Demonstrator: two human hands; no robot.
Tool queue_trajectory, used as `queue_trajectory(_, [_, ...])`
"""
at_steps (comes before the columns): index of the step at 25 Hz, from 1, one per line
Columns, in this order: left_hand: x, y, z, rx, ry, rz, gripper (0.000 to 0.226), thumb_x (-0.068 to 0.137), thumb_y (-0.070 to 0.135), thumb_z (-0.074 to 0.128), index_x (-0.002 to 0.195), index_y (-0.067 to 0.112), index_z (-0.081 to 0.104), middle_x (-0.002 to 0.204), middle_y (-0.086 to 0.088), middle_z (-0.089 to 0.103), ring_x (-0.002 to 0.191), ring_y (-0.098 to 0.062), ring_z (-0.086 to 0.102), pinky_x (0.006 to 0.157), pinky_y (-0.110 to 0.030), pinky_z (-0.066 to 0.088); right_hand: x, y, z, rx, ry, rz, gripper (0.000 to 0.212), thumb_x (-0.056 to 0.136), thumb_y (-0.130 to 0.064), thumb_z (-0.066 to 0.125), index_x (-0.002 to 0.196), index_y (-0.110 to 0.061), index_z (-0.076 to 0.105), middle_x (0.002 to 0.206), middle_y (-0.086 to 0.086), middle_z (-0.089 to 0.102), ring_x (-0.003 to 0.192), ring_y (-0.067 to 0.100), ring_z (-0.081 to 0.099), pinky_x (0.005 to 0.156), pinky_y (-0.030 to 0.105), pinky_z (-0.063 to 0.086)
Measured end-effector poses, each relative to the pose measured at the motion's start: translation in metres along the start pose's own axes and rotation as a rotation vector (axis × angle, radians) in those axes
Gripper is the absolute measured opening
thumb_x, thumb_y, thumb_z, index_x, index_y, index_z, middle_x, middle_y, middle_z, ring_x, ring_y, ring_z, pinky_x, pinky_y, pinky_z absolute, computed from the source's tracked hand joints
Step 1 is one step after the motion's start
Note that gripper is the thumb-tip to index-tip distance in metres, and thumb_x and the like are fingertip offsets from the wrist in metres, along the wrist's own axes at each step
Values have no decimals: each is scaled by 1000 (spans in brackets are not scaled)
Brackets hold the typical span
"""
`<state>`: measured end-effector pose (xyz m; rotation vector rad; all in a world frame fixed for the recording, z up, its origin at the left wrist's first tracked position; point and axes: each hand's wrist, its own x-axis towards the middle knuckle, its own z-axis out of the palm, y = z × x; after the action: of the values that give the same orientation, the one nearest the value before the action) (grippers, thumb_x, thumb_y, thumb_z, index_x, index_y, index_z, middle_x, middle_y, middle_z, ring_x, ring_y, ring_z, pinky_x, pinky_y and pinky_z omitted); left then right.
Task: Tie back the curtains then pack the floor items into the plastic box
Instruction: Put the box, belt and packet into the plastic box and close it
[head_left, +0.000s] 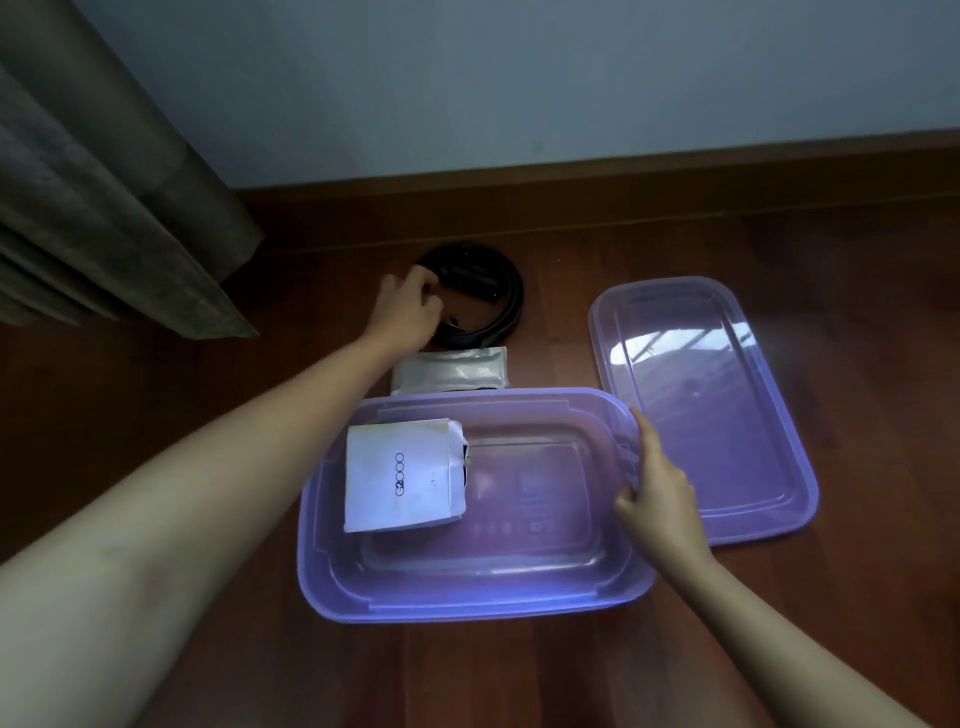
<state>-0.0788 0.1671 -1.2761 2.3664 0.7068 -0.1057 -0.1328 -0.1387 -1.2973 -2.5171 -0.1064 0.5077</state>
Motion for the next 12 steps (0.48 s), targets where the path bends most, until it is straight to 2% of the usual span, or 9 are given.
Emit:
queue_trajectory(1, [12, -2, 3, -9, -38, -86, 36, 96, 29, 40, 132, 21, 44, 135, -20, 34, 112, -38, 49, 92, -33, 40, 0, 1, 0, 2, 1, 0, 88, 70, 5, 47, 147, -31, 22, 82, 18, 63, 77, 41, 59, 61, 41, 43])
queue_trajectory(3, [25, -12, 8, 88, -152, -144, 43, 97, 42, 37, 136, 25, 41, 141, -22, 29, 120, -41, 44, 100, -35, 36, -1, -1, -1, 0, 1, -6, 87, 70, 5, 48, 146, -30, 23, 79, 15, 60, 76, 41, 58, 59, 39, 40])
queue_trajectory(5, [34, -15, 16, 138, -225, -187, 43, 96, 48, 37, 130, 24, 46, 139, -24, 34, 116, -41, 49, 100, -39, 40, -2, -3, -2, -15, 2, -10, 87, 70, 5, 47, 146, -30, 22, 76, 11, 56, 75, 41, 57, 58, 37, 38])
queue_trajectory(8, [38, -11, 23, -5, -149, -238, 28, 94, 38, 47, 108, 15, 54, 122, -18, 49, 91, -32, 61, 77, -35, 55, -1, -2, -3, -15, 0, -11, 87, 70, 5, 46, 146, -30, 22, 77, 11, 56, 74, 40, 56, 59, 39, 42])
queue_trajectory(10, [38, -9, 26, -104, -71, -275, 12, 93, 25, 53, 97, 14, 56, 123, -18, 50, 93, -34, 64, 76, -38, 58, -1, -3, -3, -1, -1, -13, 87, 70, 6, 46, 146, -30, 22, 76, 10, 56, 75, 40, 56, 59, 39, 42])
queue_trajectory(12, [35, -10, 25, -175, 14, -298, 5, 90, 13, 57, 95, 13, 59, 123, -18, 51, 93, -34, 64, 76, -40, 58, -2, -5, -4, 22, 1, -26, 87, 71, 6, 46, 147, -29, 21, 78, 9, 55, 76, 40, 56, 58, 37, 39])
